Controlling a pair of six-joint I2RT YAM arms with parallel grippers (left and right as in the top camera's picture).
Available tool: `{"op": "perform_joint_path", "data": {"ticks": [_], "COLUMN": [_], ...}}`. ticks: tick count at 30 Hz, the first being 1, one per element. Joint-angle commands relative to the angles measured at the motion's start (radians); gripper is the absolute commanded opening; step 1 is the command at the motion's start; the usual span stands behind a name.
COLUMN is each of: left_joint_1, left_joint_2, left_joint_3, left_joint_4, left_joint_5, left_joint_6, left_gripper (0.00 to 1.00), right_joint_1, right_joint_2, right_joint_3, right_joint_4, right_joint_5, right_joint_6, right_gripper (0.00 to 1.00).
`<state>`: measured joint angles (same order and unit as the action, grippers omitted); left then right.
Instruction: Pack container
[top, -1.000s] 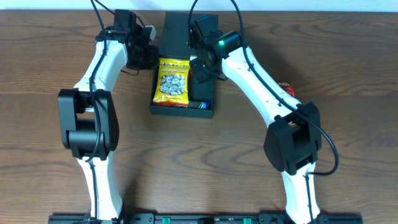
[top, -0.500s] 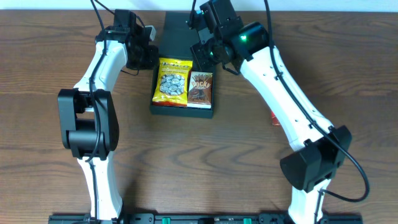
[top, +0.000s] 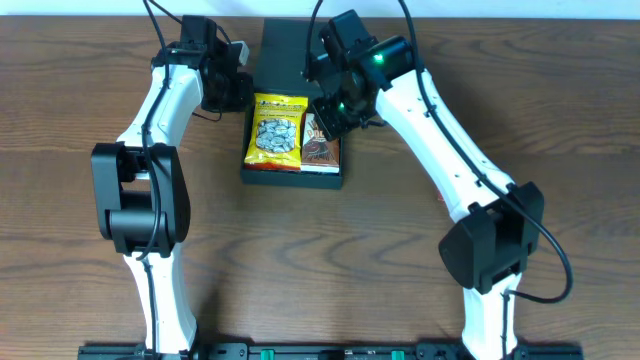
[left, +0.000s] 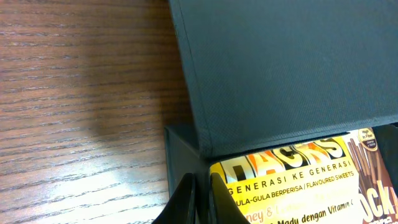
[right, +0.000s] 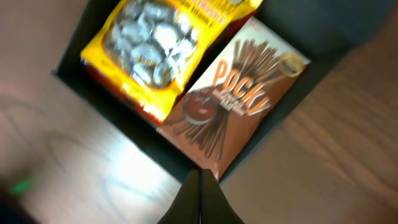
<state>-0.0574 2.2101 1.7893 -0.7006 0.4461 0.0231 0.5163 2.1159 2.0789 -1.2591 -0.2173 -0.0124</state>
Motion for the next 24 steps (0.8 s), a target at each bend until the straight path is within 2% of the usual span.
{"op": "perform_joint_path", "data": {"ticks": [1,14,20,24], "left_joint_1": [0.024,0.027,0.026,0.026], "left_joint_2": [-0.014,-0.014,-0.014,-0.014], "left_joint_3": [0.005,0.005,0.005,0.005], "left_joint_4": [-0.002,-0.003,-0.006,-0.006], "left_joint_5": [0.015,0.018,0.018,0.018], "left_joint_6": [0.007,0.007,0.008,0.010], "left_gripper": [0.06,0.06,0.06,0.05], "right_joint_1": [0.018,0.045,0.045,0.045], "right_joint_2": [0.015,0.018,0.018,0.018], "right_joint_3": [-0.035,-0.385,-0.430,-0.414], "right_joint_4": [-0.008,0.284,0.395,0.359], "right_joint_5": [-0.041,-0.055,0.022,0.022], "right_joint_6": [-0.047,0.028,0.097,0.097], "right_gripper": [0.01,0.02,0.01,0.01]}}
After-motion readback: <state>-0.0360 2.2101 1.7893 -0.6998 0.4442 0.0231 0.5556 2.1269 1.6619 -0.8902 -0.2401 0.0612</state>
